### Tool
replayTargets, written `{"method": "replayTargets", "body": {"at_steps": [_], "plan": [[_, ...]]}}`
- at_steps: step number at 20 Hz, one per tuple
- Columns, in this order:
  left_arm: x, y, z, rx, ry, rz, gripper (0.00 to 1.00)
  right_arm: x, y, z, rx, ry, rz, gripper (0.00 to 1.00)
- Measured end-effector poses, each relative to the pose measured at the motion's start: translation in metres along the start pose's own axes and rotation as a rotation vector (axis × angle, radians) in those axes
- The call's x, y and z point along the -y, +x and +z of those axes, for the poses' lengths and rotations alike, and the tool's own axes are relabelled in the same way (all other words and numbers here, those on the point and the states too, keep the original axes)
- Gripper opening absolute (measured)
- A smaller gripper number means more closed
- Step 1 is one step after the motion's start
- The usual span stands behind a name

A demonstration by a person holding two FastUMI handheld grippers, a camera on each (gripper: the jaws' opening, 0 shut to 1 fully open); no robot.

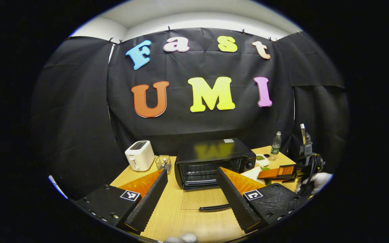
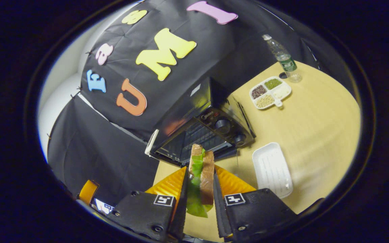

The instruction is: Open the electric oven with the left hand, put the food in, and close the electric oven.

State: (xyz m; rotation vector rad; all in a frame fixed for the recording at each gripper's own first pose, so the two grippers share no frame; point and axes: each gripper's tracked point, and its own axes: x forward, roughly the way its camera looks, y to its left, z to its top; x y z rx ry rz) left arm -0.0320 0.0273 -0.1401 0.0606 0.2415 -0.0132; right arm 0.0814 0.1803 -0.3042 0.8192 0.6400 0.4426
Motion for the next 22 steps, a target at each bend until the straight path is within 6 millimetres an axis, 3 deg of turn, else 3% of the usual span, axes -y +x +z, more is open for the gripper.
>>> {"method": "replayTargets", "body": {"at_steps": [4,9,10,11,12,13,18,22], "plan": [[-0.002,-0.007,-0.003,-0.004,0.0,-0.014,0.95,-0.008,0.036,-0.016,0.098,0.103,-0.003,0.31],[-0.005,-0.008,-0.016,-0.031,0.008,-0.01,0.96,-0.028,0.103,-0.013,0.195,0.192,0.029,0.31],[-0.007,-0.008,-0.019,-0.038,0.007,-0.008,0.95,-0.03,0.116,-0.01,0.218,0.217,0.026,0.4],[-0.007,-0.008,-0.02,-0.041,0.006,-0.008,0.95,-0.032,0.128,-0.01,0.232,0.247,0.028,0.41],[-0.008,-0.007,-0.022,-0.045,0.01,-0.005,0.95,-0.034,0.139,-0.007,0.253,0.286,0.033,0.31],[-0.01,-0.006,-0.025,-0.053,0.014,-0.001,0.95,-0.035,0.148,-0.005,0.274,0.319,0.028,0.31],[-0.016,-0.002,-0.038,-0.082,0.027,0.006,0.95,-0.026,0.185,-0.005,0.369,0.449,0.005,0.31],[-0.023,-0.003,-0.044,-0.087,0.02,0.005,0.96,-0.026,0.202,0.009,0.42,0.476,0.015,0.31]]}}
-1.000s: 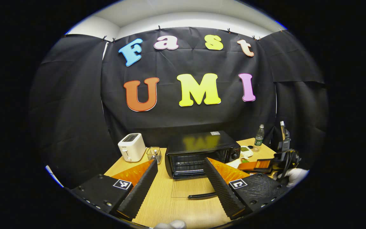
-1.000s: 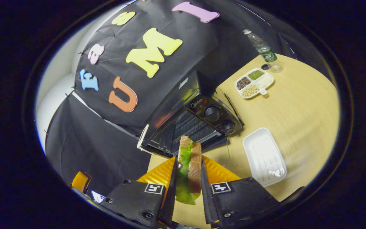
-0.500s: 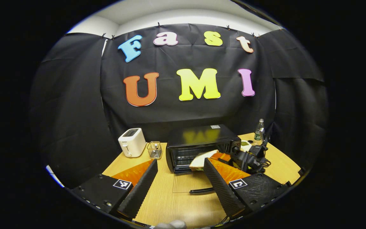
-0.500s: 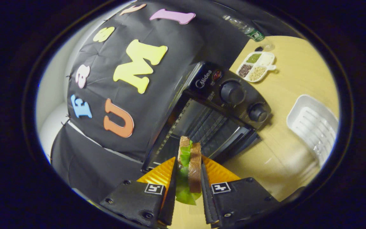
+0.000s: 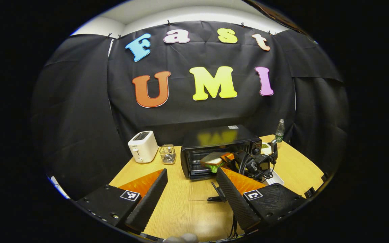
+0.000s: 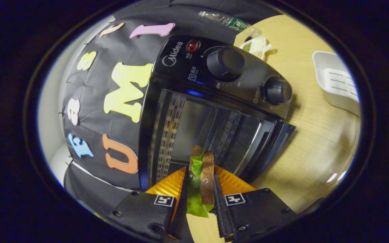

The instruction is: Open the electric oven with the left hand, put the food in, and close the electric oven.

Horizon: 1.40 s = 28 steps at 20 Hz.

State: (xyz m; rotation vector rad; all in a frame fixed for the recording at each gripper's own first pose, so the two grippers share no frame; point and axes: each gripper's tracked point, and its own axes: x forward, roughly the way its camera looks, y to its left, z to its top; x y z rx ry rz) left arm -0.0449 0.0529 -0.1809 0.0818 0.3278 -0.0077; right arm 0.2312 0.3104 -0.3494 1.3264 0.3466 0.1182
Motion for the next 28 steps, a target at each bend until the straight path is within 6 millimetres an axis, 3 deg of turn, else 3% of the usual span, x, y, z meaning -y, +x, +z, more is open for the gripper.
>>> {"method": "replayTargets", "body": {"at_steps": [2,3,4,5,6,7,9,10,12,14,15,16,17,18,19,20,21,23,24,27,28], "plan": [[-0.002,0.001,-0.004,-0.007,-0.006,0.003,0.95,0.002,0.008,-0.001,0.012,0.019,-0.008,0.31],[-0.004,0.0,-0.004,-0.007,-0.01,0.006,0.96,0.004,0.01,-0.002,0.019,0.033,-0.013,0.41],[-0.005,0.0,-0.005,-0.009,-0.017,0.006,0.95,0.008,0.01,-0.003,0.036,0.032,-0.03,0.31],[-0.005,0.0,-0.007,-0.012,-0.021,0.006,0.95,0.012,0.009,-0.005,0.036,0.013,-0.047,0.32],[-0.007,0.0,-0.008,-0.014,-0.023,0.005,0.96,0.02,0.007,-0.008,0.031,-0.015,-0.081,0.47],[-0.007,0.001,-0.008,-0.013,-0.025,0.005,0.96,0.023,0.007,-0.009,0.027,-0.043,-0.096,0.36],[-0.008,0.0,-0.008,-0.01,-0.032,0.004,0.96,0.015,0.007,-0.011,0.02,-0.131,-0.09,0.54],[-0.008,-0.001,-0.008,-0.009,-0.036,0.003,0.96,0.012,0.007,-0.008,0.022,-0.205,-0.109,0.7],[-0.01,0.0,-0.006,-0.006,-0.042,0.004,0.96,0.012,0.007,-0.002,0.023,-0.348,-0.156,0.86],[-0.011,-0.001,-0.004,0.004,-0.051,0.006,0.96,0.019,0.003,0.001,0.0,-0.427,-0.191,0.88],[-0.012,0.0,-0.006,0.002,-0.053,0.007,0.96,0.021,0.002,0.003,-0.004,-0.47,-0.209,1.0],[-0.012,0.0,-0.005,0.004,-0.054,0.006,0.96,0.024,0.0,0.01,0.002,-0.532,-0.24,1.0],[-0.011,-0.001,-0.006,0.005,-0.056,0.006,0.96,0.028,-0.002,0.014,0.008,-0.589,-0.27,0.88],[-0.011,-0.001,-0.005,0.008,-0.059,0.005,0.96,0.029,-0.002,0.019,0.01,-0.61,-0.279,0.88],[-0.011,0.0,-0.005,0.008,-0.059,0.004,0.96,0.024,-0.003,0.021,0.014,-0.623,-0.265,1.0],[-0.01,0.001,-0.004,0.011,-0.06,0.004,0.96,0.021,-0.004,0.024,0.019,-0.632,-0.264,0.89],[-0.01,0.002,-0.005,0.014,-0.06,0.003,0.96,0.019,-0.006,0.026,0.016,-0.647,-0.261,1.0],[-0.01,0.004,-0.004,0.022,-0.053,0.006,0.96,0.014,-0.012,0.028,0.001,-0.681,-0.25,1.0],[-0.011,0.005,-0.004,0.029,-0.048,0.009,0.96,0.01,-0.017,0.03,-0.01,-0.696,-0.239,0.89],[-0.011,0.012,-0.012,0.037,-0.039,0.017,0.96,-0.004,-0.05,0.042,-0.04,-0.764,-0.217,0.89],[-0.009,0.014,-0.017,0.033,-0.04,0.018,0.95,-0.01,-0.066,0.052,-0.04,-0.804,-0.215,1.0]]}}
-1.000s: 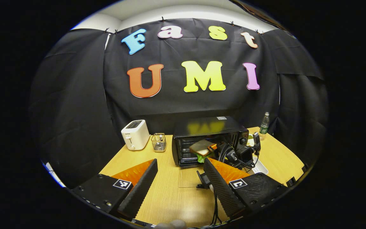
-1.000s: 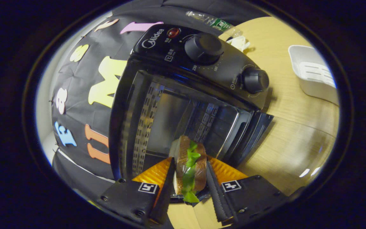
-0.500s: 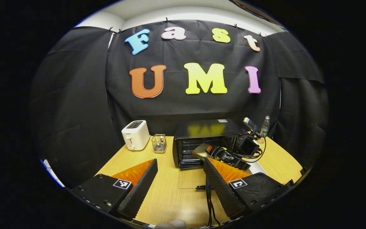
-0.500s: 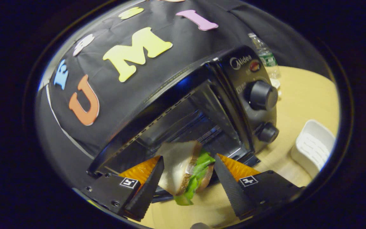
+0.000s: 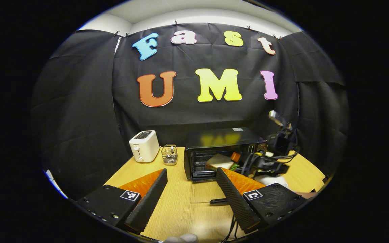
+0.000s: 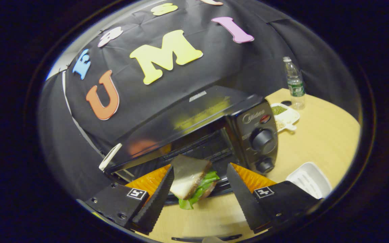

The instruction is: Open the electric oven with the left hand, put the food in, and close the electric oven.

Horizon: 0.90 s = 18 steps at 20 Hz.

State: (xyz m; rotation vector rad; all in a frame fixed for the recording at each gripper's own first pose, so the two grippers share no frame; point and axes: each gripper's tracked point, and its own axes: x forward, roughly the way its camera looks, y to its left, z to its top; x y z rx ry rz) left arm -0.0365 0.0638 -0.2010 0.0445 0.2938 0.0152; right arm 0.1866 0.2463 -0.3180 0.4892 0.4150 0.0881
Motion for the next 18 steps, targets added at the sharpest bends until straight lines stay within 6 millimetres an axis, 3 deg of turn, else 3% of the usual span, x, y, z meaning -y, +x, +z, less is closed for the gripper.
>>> {"method": "replayTargets", "body": {"at_steps": [1,6,7,8,9,10,14,18], "plan": [[0.0,0.002,-0.006,-0.003,-0.002,0.002,0.96,0.007,-0.016,0.008,0.002,-0.034,-0.001,0.89],[0.01,0.016,-0.044,-0.063,-0.025,0.008,0.96,0.054,-0.101,0.071,0.075,-0.209,-0.041,0.88],[0.013,0.019,-0.053,-0.077,-0.029,0.009,0.96,0.064,-0.115,0.084,0.086,-0.242,-0.049,1.0],[0.018,0.022,-0.063,-0.096,-0.034,0.009,0.96,0.075,-0.133,0.1,0.109,-0.28,-0.062,0.89],[0.023,0.028,-0.07,-0.111,-0.034,0.008,0.96,0.083,-0.142,0.112,0.129,-0.305,-0.067,1.0],[0.028,0.031,-0.081,-0.127,-0.035,0.008,0.96,0.094,-0.158,0.126,0.151,-0.333,-0.079,0.89],[0.058,0.045,-0.127,-0.209,-0.052,-0.022,0.96,0.123,-0.21,0.157,0.185,-0.39,-0.105,0.89],[0.092,0.056,-0.162,-0.256,-0.029,-0.068,0.96,0.144,-0.244,0.167,0.181,-0.395,-0.111,0.89]]}}
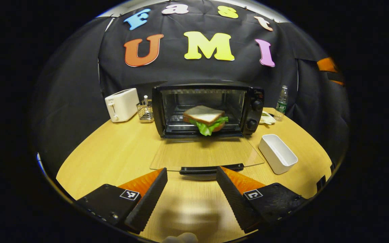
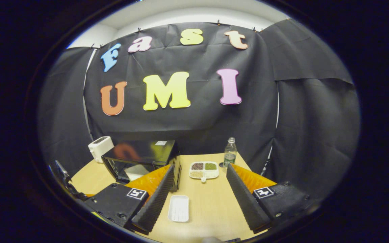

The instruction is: Open the electric oven with the left hand, put the food in, and close the electric oven.

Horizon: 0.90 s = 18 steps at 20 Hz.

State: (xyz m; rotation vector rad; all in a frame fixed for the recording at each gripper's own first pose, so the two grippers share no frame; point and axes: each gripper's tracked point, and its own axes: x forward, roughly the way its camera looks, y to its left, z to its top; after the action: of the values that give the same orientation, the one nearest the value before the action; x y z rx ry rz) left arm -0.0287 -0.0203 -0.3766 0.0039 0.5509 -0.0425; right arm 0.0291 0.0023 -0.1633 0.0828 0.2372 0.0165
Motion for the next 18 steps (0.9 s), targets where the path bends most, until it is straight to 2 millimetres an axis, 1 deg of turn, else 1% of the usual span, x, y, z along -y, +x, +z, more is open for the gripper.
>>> {"method": "replayTargets", "body": {"at_steps": [1,3,6,7,10,11,12,14,16,17,18], "plan": [[0.009,0.006,-0.008,-0.012,0.003,-0.013,0.96,0.006,-0.005,0.0,-0.003,-0.005,0.0,0.89],[0.024,0.016,-0.016,-0.025,0.018,-0.031,0.96,0.015,-0.011,-0.002,-0.015,-0.036,-0.007,0.89],[0.037,0.033,-0.027,-0.041,0.034,-0.043,0.96,0.021,-0.018,-0.001,-0.024,-0.061,-0.01,0.89],[0.037,0.035,-0.031,-0.047,0.041,-0.041,0.96,0.022,-0.018,-0.002,-0.029,-0.066,-0.01,0.89],[0.037,0.045,-0.031,-0.049,0.05,-0.031,0.96,0.025,-0.017,-0.005,-0.043,-0.068,-0.008,0.89],[0.034,0.048,-0.032,-0.052,0.048,-0.026,1.0,0.025,-0.015,-0.007,-0.048,-0.063,-0.007,0.89],[0.034,0.048,-0.034,-0.058,0.042,-0.027,0.96,0.026,-0.013,-0.008,-0.054,-0.059,-0.006,0.91],[0.034,0.047,-0.033,-0.053,0.049,-0.023,0.95,0.028,-0.009,-0.009,-0.061,-0.053,-0.008,0.91],[0.033,0.046,-0.029,-0.053,0.028,-0.018,0.95,0.025,-0.006,-0.008,-0.061,-0.057,0.0,0.91],[0.033,0.047,-0.029,-0.061,0.02,-0.017,0.95,0.023,-0.004,-0.006,-0.058,-0.06,0.004,0.91],[0.032,0.047,-0.026,-0.059,0.023,-0.015,1.0,0.021,-0.004,-0.004,-0.057,-0.061,0.009,0.91]]}}
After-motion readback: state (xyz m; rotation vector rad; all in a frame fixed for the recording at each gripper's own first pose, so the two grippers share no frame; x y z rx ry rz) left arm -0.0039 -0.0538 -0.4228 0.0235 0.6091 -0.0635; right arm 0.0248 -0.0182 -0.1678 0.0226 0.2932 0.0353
